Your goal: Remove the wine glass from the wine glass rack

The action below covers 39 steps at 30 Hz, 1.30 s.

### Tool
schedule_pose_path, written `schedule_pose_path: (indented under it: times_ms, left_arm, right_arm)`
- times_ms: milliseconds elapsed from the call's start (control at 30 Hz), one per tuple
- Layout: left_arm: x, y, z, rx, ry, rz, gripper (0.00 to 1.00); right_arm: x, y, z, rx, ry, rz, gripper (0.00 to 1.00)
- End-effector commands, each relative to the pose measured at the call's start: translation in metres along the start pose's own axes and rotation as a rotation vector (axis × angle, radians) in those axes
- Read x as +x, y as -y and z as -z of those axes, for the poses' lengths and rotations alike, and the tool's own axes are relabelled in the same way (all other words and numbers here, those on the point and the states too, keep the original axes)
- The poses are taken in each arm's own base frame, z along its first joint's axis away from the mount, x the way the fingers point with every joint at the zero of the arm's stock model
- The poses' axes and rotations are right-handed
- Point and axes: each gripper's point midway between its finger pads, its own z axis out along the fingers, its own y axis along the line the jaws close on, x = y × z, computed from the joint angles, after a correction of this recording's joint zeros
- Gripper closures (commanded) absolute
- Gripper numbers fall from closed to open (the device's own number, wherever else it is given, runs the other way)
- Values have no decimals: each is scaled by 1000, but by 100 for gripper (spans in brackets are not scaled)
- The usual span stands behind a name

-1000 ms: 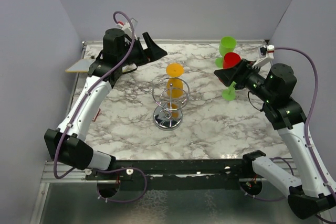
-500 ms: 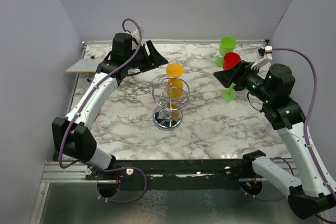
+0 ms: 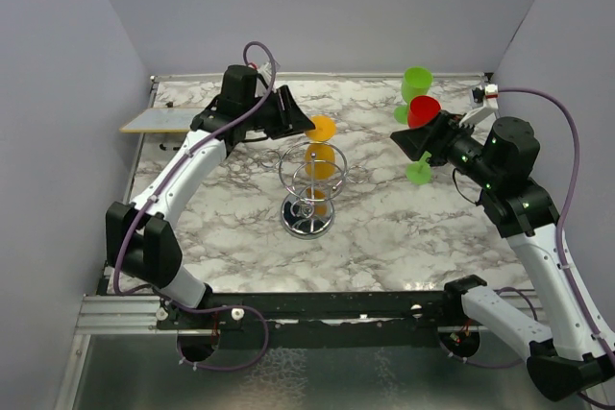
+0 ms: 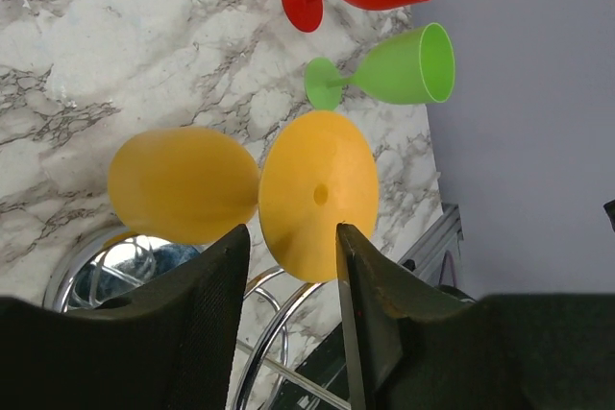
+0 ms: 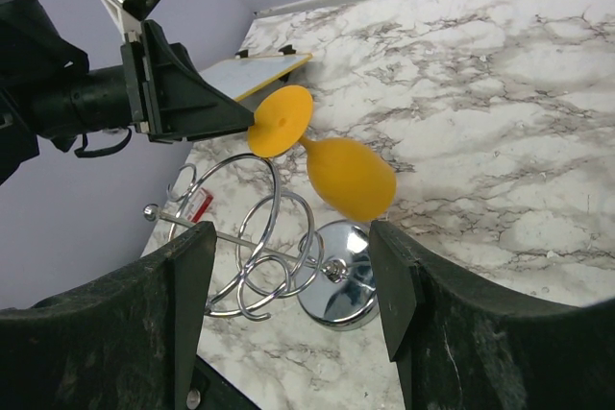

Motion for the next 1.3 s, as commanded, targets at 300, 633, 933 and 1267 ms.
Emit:
schedule_pose_path:
  times_ms: [300,633,933,1267]
  left_arm:
    - [1,7,-8,24,-23,3,63]
    - [-2,12,-9,33,-23,17,74]
    - [-4,19,-6,52,-17,32,87]
    - [-6,40,-3,145,-19,80,100]
  right_arm:
    - [-2,7,3,34,23,36,34]
    - [1,9,2,38,17,35,34]
    - [1,9,4,39,20,38,33]
    - [-6,4,12,38,43,53,33]
